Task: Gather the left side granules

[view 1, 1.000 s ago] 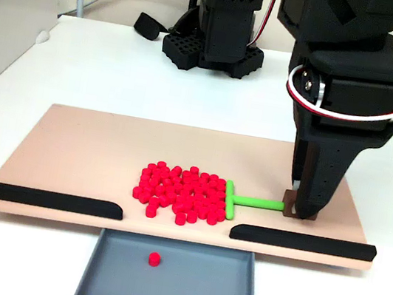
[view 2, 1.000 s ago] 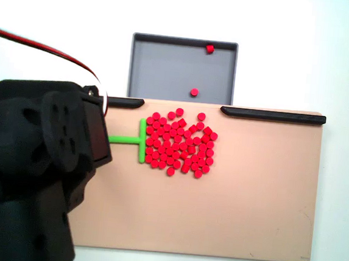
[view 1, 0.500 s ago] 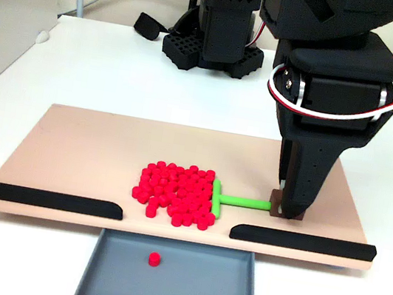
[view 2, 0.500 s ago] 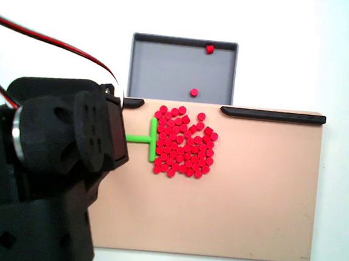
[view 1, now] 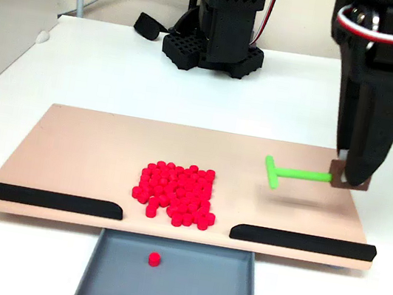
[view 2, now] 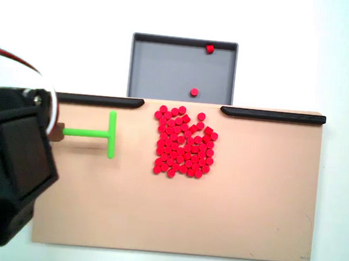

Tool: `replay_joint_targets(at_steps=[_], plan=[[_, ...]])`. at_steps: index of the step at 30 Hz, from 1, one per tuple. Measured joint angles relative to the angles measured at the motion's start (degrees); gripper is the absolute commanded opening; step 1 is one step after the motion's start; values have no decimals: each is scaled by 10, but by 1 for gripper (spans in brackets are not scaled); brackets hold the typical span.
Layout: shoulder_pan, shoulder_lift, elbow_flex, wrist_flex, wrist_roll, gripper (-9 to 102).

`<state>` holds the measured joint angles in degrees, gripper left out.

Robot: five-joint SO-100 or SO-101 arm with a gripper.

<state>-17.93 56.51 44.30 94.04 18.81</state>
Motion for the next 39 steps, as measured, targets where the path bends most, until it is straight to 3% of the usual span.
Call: replay_joint_targets(at_steps=[3, 7, 17, 24, 32, 39], plan=[[-4, 25, 1, 5, -26, 0], [3, 66, 54, 11, -140, 0], [136, 133, 136, 32, -628, 0], [208, 143, 136, 42, -880, 0], [242, 163, 192, 39, -1076, 0], [239, 194, 225, 37, -1108, 0]])
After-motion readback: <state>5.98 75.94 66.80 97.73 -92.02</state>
